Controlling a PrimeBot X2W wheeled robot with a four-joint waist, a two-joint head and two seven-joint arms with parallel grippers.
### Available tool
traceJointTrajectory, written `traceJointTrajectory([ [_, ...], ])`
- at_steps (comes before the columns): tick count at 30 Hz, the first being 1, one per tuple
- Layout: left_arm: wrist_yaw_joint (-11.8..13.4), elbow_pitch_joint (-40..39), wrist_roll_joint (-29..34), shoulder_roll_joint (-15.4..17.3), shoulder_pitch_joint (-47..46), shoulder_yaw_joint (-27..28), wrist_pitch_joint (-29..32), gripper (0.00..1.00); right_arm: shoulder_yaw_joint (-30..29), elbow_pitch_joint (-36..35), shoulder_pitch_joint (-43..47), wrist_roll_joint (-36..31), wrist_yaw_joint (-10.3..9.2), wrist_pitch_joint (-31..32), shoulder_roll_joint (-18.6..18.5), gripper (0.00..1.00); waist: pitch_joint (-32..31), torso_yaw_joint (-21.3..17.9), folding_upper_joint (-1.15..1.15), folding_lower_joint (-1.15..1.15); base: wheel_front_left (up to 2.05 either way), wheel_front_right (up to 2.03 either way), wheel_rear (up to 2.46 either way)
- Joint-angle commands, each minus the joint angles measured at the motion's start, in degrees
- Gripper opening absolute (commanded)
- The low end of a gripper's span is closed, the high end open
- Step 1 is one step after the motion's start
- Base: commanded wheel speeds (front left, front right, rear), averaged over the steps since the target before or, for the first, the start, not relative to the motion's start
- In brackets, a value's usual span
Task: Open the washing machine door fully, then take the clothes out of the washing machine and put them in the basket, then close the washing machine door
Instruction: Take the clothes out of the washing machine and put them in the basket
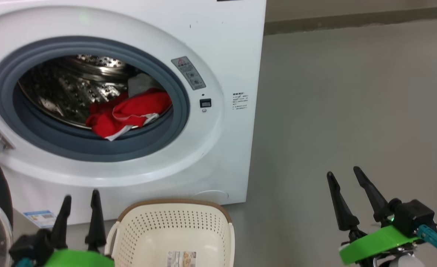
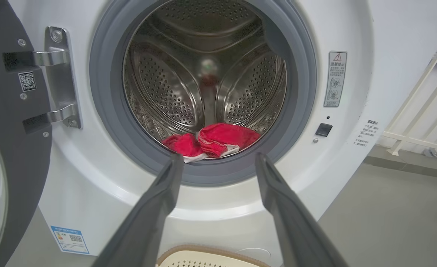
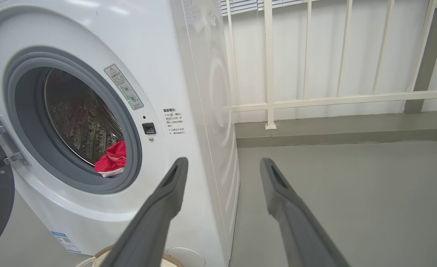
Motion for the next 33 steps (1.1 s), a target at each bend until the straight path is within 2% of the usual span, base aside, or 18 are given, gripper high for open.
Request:
traceJointTrajectory([
  [1, 0.45, -0.87, -0.49, 0.66, -2.79, 1.51, -0.67, 1.0, 1.32, -1.59, -3.01, 0.46, 0.2, -0.37, -0.72, 1.0, 1.57, 0.87, 0.0, 0.0, 0.0, 0.0, 0.0],
  [8, 0.42, 4.89, -0.66, 1.73, -13.42, 0.99, -0.55, 1.0, 2.46, -2.52, -6.9, -0.18, 0.2, -0.37, -1.6, 1.0, 7.44, 2.42, 0.0, 0.0, 0.0, 0.0, 0.0],
  [23, -0.9, 20.39, -1.33, 3.58, -34.96, 1.84, -0.68, 1.0, 2.27, -4.46, -11.84, -1.5, 0.2, -0.37, -3.43, 1.0, 19.25, 3.22, 0.0, 0.0, 0.0, 0.0, 0.0],
  [33, -1.11, 31.45, -1.05, 5.86, -48.39, 3.48, -0.69, 1.0, -0.5, -7.14, -14.09, -1.8, 0.2, -0.37, -3.64, 1.0, 25.56, 1.02, 0.0, 0.0, 0.0, 0.0, 0.0],
])
